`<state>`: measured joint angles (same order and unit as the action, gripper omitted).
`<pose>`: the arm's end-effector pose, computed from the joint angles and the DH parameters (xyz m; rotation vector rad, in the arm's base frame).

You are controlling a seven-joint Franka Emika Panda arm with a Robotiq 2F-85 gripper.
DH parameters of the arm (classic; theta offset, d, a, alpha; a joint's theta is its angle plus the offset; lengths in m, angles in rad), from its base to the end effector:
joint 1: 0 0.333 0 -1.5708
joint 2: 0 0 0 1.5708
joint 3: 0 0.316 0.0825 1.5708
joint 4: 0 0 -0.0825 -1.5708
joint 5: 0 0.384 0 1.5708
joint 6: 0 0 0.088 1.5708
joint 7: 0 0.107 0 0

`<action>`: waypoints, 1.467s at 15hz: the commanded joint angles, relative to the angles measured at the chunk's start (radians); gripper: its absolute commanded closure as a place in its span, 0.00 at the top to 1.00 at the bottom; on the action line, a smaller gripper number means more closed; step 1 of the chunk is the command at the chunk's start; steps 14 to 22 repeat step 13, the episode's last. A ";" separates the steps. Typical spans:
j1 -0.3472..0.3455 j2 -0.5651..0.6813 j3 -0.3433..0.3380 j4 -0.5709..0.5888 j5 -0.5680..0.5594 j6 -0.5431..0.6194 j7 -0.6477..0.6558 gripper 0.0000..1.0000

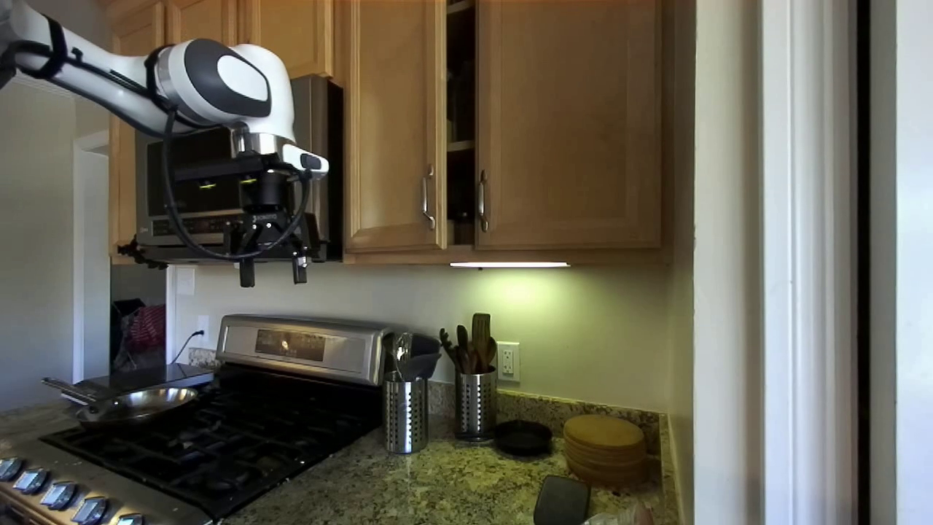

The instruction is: Close the drawer on the right side of the microwave

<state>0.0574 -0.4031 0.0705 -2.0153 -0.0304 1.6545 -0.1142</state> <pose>0.4279 0.0575 0.6190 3.0611 0.3675 0.0642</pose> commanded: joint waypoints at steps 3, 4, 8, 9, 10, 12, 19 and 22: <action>-0.011 -0.079 0.011 -0.127 0.039 0.038 0.207 1.00; -0.013 -0.086 0.011 -0.138 0.037 0.038 0.231 1.00; -0.006 -0.047 0.009 -0.097 0.021 0.004 0.219 1.00; -0.006 -0.052 0.009 -0.101 0.021 0.005 0.222 1.00; -0.007 -0.054 0.009 -0.103 0.021 0.006 0.224 1.00; -0.007 -0.056 0.009 -0.103 0.021 0.006 0.226 1.00; -0.007 -0.056 0.009 -0.103 0.021 0.006 0.227 1.00; -0.007 -0.056 0.009 -0.103 0.021 0.006 0.227 1.00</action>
